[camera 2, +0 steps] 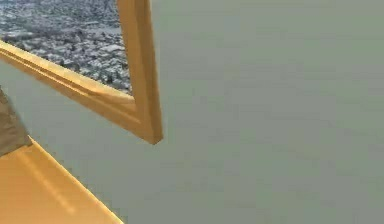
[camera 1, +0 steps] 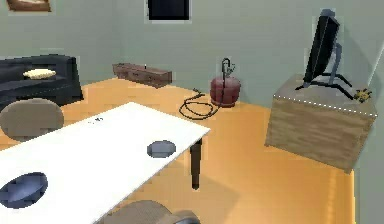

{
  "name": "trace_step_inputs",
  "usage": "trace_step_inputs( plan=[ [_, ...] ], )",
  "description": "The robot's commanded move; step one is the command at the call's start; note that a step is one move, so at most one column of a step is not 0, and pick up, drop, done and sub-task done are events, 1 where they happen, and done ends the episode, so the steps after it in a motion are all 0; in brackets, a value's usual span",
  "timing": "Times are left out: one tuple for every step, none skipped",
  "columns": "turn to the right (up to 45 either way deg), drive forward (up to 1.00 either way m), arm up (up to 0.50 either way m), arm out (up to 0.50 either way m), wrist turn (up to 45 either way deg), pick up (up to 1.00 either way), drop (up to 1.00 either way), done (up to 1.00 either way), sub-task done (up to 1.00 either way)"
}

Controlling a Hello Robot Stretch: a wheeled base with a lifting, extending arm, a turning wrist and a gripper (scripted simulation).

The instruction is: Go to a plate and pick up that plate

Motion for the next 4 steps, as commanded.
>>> trace_step_inputs(
  plan=[
    [30.0,0.0,0.0,0.0,0.0,0.0,0.0,0.0,0.0],
    [0.0,0.6,0.0,0.0,0.0,0.0,0.0,0.0,0.0],
    [-36.0,0.0,0.0,0.0,0.0,0.0,0.0,0.0,0.0],
    [0.0,0.3,0.0,0.0,0.0,0.0,0.0,0.0,0.0]
  ],
)
